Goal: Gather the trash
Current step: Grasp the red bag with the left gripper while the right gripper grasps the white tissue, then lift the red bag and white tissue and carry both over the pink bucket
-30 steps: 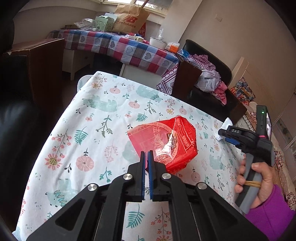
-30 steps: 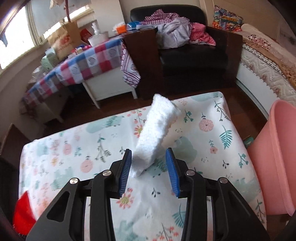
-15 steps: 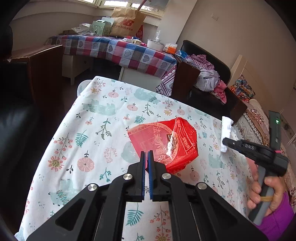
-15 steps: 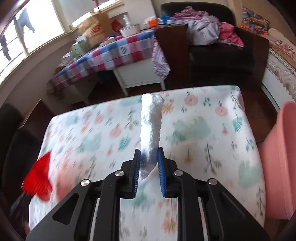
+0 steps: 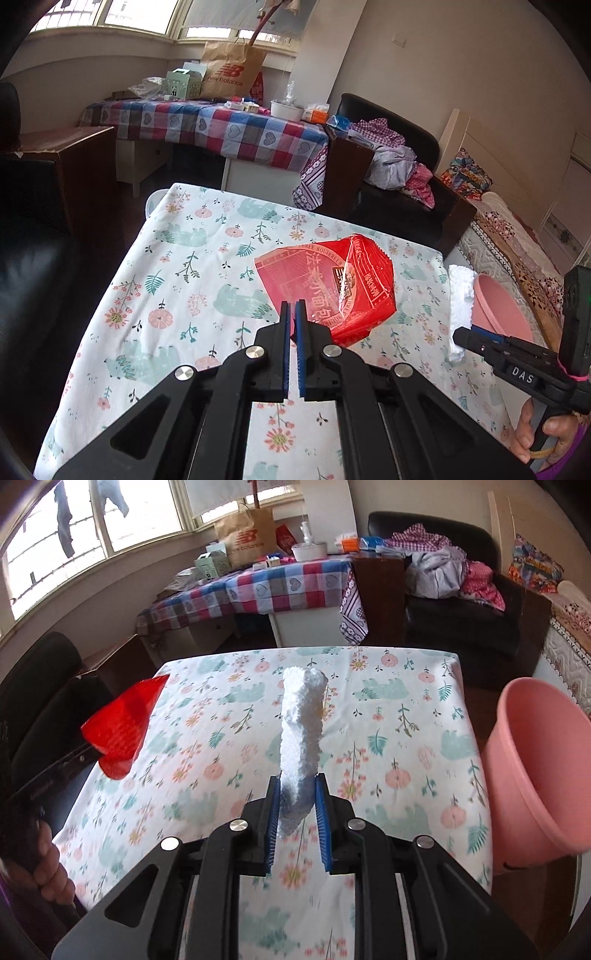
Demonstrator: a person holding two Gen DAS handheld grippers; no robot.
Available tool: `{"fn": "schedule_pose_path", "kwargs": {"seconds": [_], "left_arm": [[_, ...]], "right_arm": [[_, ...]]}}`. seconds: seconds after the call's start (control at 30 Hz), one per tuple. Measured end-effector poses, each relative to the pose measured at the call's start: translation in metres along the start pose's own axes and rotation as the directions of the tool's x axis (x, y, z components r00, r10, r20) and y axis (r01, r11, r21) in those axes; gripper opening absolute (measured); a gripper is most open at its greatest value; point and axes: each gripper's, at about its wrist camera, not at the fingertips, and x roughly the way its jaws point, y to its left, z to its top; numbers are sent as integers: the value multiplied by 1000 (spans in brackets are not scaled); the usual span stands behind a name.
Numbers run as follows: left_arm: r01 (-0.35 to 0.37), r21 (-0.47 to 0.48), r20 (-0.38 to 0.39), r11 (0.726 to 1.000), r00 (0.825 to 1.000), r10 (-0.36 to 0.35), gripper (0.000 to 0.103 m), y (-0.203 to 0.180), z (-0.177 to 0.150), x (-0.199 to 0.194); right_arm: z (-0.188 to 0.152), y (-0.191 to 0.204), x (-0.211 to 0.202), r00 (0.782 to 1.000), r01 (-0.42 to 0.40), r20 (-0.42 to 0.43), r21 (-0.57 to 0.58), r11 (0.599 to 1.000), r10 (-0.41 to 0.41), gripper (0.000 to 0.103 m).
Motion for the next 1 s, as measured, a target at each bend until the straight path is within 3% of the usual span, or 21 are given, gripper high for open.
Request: {"fn": "schedule_pose_path", "kwargs": {"seconds": [0.37, 1.0], "left_arm": [[-26, 44, 110, 999, 994, 21, 2, -28, -15, -65], [-1, 129, 175, 992, 984, -22, 2, -81, -30, -116]], "right_arm": [[-27, 3, -51, 998, -27, 57, -18, 999, 28, 19], [-52, -15, -122, 985, -43, 165, 10, 999, 41, 19]]}}
